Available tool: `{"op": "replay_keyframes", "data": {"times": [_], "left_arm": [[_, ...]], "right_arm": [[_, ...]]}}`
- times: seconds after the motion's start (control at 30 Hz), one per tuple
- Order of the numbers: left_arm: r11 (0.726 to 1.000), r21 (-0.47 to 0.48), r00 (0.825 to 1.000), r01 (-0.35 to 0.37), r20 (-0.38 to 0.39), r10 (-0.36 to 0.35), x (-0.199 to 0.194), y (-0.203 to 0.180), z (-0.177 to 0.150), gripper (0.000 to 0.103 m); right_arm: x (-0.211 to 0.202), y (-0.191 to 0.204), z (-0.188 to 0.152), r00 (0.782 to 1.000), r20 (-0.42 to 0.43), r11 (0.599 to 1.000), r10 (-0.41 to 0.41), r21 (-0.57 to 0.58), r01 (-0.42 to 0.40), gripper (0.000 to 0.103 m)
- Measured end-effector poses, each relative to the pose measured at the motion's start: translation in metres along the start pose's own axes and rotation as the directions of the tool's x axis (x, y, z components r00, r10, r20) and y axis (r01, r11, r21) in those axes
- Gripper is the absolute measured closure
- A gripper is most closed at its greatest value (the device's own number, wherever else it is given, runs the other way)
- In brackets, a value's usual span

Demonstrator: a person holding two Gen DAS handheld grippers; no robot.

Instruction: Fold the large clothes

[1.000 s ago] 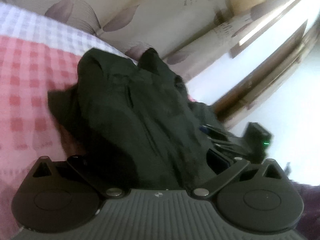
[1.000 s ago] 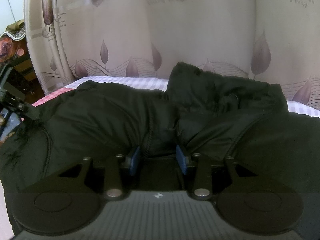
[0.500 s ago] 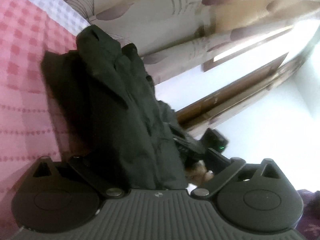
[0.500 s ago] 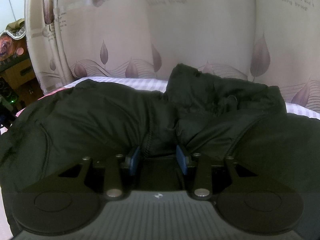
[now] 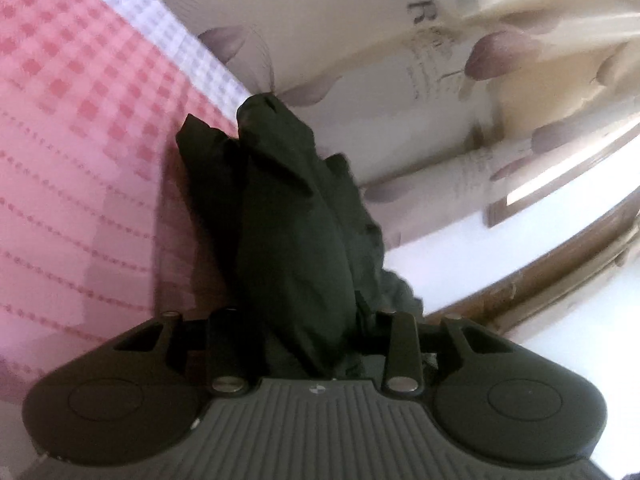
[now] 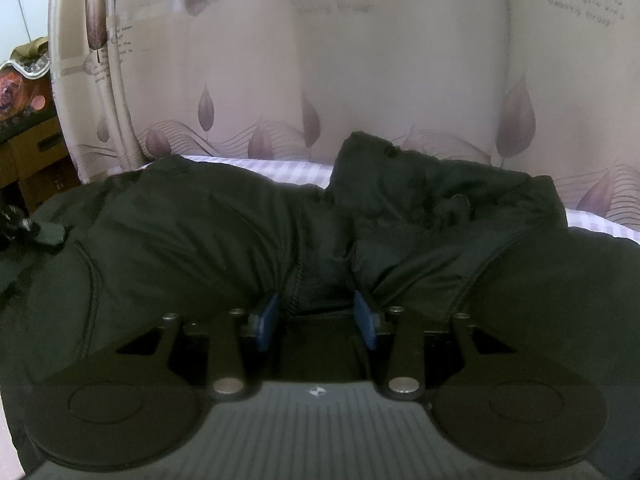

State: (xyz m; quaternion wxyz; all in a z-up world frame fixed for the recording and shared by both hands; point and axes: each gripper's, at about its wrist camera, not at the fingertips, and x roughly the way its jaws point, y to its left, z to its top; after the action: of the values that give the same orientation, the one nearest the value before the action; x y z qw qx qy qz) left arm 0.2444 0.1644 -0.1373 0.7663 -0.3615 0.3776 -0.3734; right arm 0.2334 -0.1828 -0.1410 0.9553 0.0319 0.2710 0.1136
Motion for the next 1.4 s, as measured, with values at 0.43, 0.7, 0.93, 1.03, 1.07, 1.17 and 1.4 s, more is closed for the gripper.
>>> {"op": "replay_keyframes", "data": {"times": [0.43, 0.7, 0.93, 1.03, 1.07, 1.17, 1.4], "left_arm": [[0.983, 0.03, 0.978, 0.179, 0.103, -0.181, 0.01, -0.123, -0.023, 0.07], [0.949, 0.112, 0.954, 0.294, 0.03, -0.299, 0.081, -0.197, -0.075, 0.072], [0.923, 0.235, 0.952, 0.304, -0.03, -0.306, 0.128, -0.22, -0.105, 0.073], [0.921, 0.221, 0.945, 0.322, -0.021, -0.326, 0.137, -0.205, -0.108, 0.073], [0.921, 0.23, 0.947, 0.315, -0.019, -0.319, 0.14, -0.2, -0.111, 0.073], [0.921, 0.227, 0.947, 0.318, -0.028, -0.32, 0.147, -0.187, -0.118, 0.074], [0.89, 0.274, 0.927, 0.365, -0.02, -0.374, 0.161, -0.174, -0.129, 0.068]], "right_arm": [[-0.007, -0.013, -0.003, 0.999, 0.033, 0.996, 0.041, 0.083, -0.044, 0.06], [-0.007, -0.041, -0.002, 0.99, 0.031, 0.962, 0.136, 0.235, -0.139, 0.06], [-0.053, -0.079, -0.008, 0.984, 0.027, 0.929, 0.177, 0.325, -0.177, 0.058], [-0.089, -0.113, -0.024, 0.984, 0.078, 0.907, 0.162, 0.382, -0.179, 0.05], [-0.101, -0.126, -0.028, 0.98, 0.102, 0.888, 0.169, 0.416, -0.196, 0.047], [-0.134, -0.159, -0.031, 0.964, 0.191, 0.806, 0.184, 0.532, -0.259, 0.028], [-0.146, -0.175, 0.005, 0.928, 0.192, 0.712, 0.32, 0.597, -0.369, 0.02]]}}
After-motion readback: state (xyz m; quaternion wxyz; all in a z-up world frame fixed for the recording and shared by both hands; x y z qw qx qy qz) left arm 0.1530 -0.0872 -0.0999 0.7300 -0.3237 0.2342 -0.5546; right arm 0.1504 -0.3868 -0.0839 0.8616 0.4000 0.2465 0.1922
